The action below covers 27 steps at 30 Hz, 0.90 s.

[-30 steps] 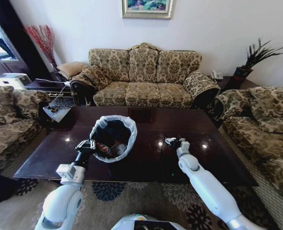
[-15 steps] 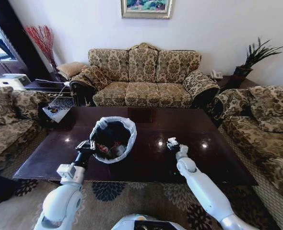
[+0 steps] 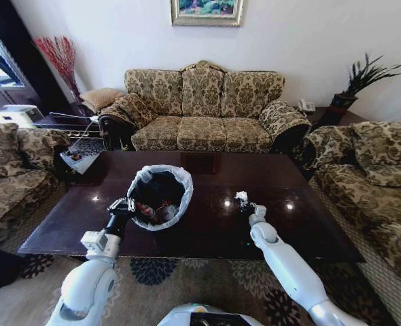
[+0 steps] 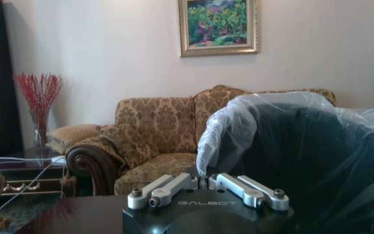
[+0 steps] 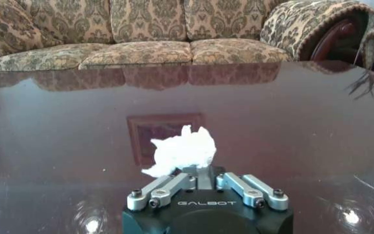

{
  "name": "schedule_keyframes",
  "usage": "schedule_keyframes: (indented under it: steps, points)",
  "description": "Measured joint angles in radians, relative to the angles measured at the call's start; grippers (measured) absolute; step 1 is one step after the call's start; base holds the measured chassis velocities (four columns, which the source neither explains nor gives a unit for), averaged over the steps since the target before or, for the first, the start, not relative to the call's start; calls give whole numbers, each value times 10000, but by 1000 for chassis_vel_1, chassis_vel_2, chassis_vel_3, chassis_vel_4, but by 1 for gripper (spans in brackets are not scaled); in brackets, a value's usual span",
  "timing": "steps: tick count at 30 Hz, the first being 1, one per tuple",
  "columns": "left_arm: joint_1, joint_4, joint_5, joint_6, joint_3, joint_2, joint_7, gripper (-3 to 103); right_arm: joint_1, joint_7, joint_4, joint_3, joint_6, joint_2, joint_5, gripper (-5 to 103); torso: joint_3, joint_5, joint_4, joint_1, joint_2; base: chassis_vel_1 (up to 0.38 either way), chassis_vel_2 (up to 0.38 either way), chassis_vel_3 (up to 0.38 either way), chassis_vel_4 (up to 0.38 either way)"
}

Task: Move to the front of the table and place the trash on the table into the trash bin.

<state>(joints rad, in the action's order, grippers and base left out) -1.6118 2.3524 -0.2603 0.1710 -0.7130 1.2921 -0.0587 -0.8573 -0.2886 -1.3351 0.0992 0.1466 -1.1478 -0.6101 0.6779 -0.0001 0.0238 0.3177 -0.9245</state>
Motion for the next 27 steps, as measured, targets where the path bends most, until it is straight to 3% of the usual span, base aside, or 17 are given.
schedule_keyframes:
  steps: [3, 13, 17, 19, 20, 22, 23, 26, 27]
  points:
    - [4, 0, -10, -7, -5, -14, 0, 3, 13, -38, 7, 16, -35, -9, 0, 1, 0, 1, 0, 0, 0, 0, 0, 0, 0]
    - [-36, 78, -33, -22, -21, -35, -13, 3, -174, -306, -1121, 460, -259, 125, 221, 0, 0, 3, 0, 0, 0, 0, 0, 0, 0]
    - [-44, 80, -15, -23, 5, -35, -13, 3, -446, -341, -3462, 496, -294, 826, 543, 0, 0, 2, -1, 0, 0, 0, 0, 0, 0]
    - [-34, 34, 27, -23, 75, -36, -10, 3, -391, -397, -5244, 304, -78, 1395, 255, 0, -2, 0, -3, 0, 0, 0, 0, 0, 0]
    - [-34, 34, 27, -23, 75, -36, -10, 3, -391, -397, -5244, 304, -78, 1395, 255, 0, -2, 0, -3, 0, 0, 0, 0, 0, 0]
    - [-29, -19, 68, -23, 154, -40, -6, 3, 153, -642, -7337, -255, 348, 2271, -708, 0, -2, 1, 1, -2, 0, 0, 0, 0, 0]
    - [-29, -19, 68, -23, 154, -40, -6, 3, 153, -642, -7337, -255, 348, 2271, -708, 0, -2, 1, 1, -2, 0, 0, 0, 0, 0]
    - [-30, -55, 95, -21, 201, -104, -2, 3, 1203, -120, -9278, -966, 913, 3314, -2291, 0, -2, -3, 4, -2, 0, 0, 0, 0, 0]
    - [-30, -55, 95, -21, 201, -104, -2, 3, 1203, -120, -9278, -966, 913, 3314, -2291, 0, -2, -3, 4, -2, 0, 0, 0, 0, 0]
